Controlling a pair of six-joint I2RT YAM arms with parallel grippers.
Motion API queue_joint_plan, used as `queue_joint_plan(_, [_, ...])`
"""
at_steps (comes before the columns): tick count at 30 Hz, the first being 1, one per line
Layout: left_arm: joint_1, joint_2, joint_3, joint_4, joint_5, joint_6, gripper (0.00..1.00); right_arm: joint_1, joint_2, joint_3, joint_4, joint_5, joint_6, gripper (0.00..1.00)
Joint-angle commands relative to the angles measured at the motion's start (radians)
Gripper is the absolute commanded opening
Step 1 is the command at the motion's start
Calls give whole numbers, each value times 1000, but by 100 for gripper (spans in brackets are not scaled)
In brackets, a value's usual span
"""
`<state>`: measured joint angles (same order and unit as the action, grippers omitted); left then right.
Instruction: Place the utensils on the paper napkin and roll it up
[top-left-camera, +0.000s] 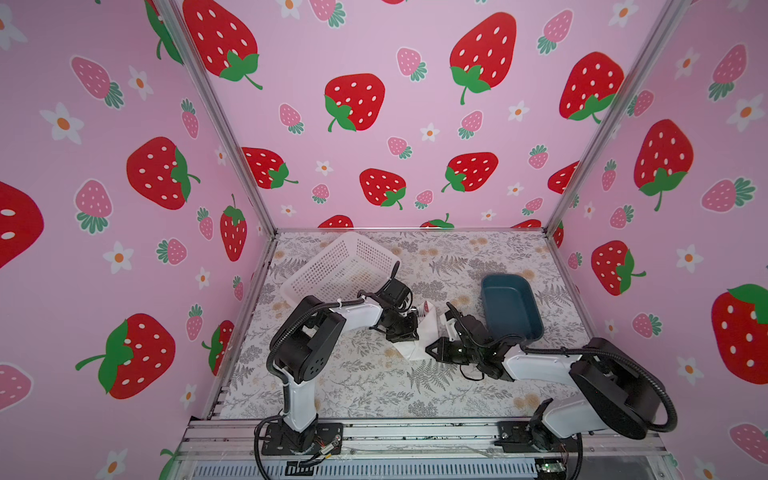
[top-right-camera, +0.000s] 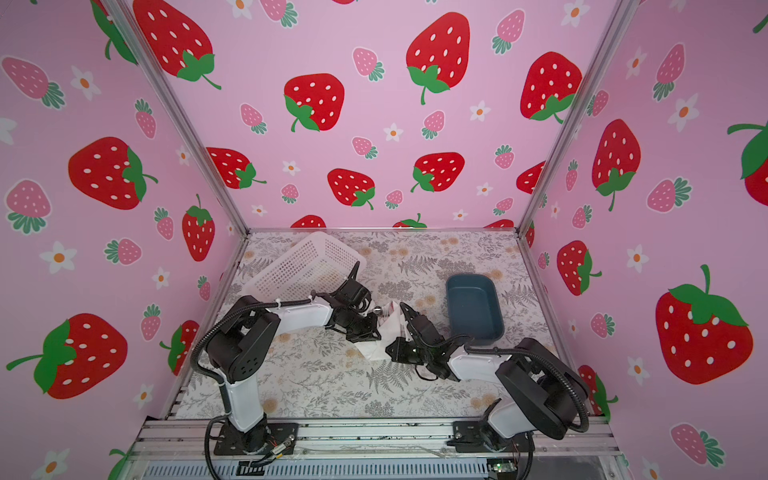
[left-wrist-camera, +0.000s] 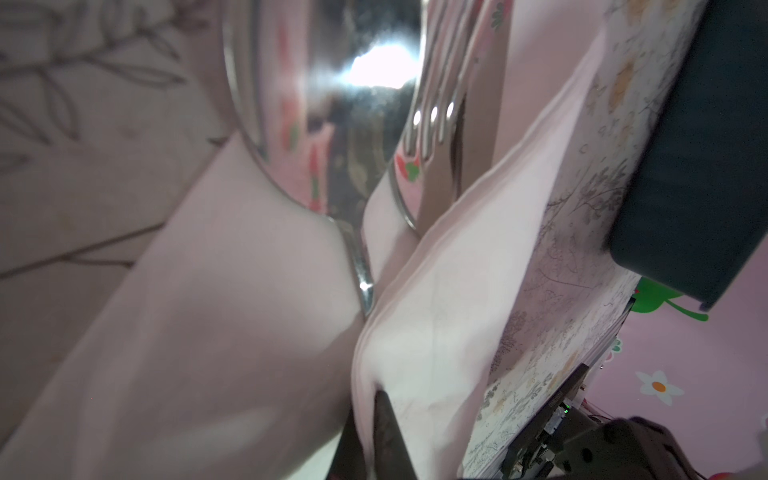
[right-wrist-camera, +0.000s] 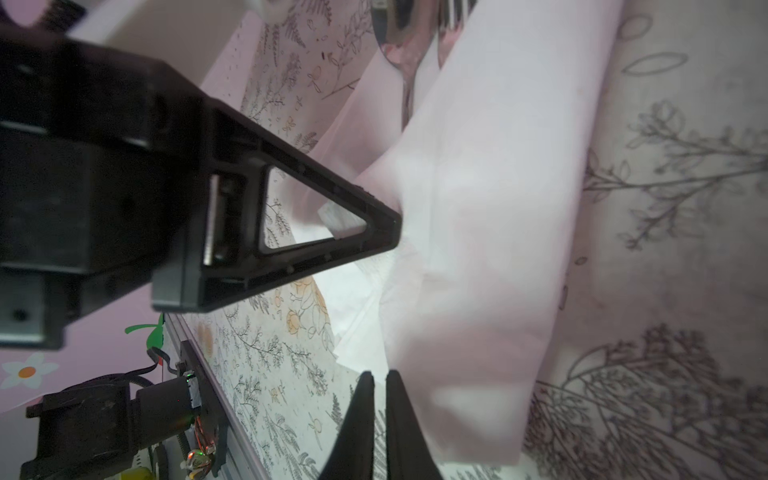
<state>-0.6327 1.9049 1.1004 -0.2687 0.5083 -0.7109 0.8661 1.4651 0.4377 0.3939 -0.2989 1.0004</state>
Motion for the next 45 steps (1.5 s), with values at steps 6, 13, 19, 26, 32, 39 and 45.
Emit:
queue_joint_plan(6, [-2, -7, 31, -21, 11, -1, 8, 14, 32, -51, 75, 10, 58, 10])
queue_joint_plan(13, [-2, -9, 32, -23, 12, 2, 8, 13, -77, -46, 28, 42, 48, 12])
queue_joint_plan(19, [-2, -11, 30, -23, 7, 4, 8, 22, -29, 12, 8, 13, 14, 13])
queue_joint_plan(26, [-2, -15, 30, -27, 8, 5, 9, 32, 65, 60, 19, 14, 11, 13])
queue_joint_plan(32, [-3, -20, 28, -27, 8, 5, 10, 33, 111, 68, 10, 12, 3, 13])
queue_joint_plan(39, [-2, -59, 17, -32, 3, 7, 20, 34, 142, 49, -6, 29, 2, 12])
queue_joint_plan(45, [-2, -170, -51, -16, -65, 5, 49, 33, 135, 45, -6, 35, 8, 12])
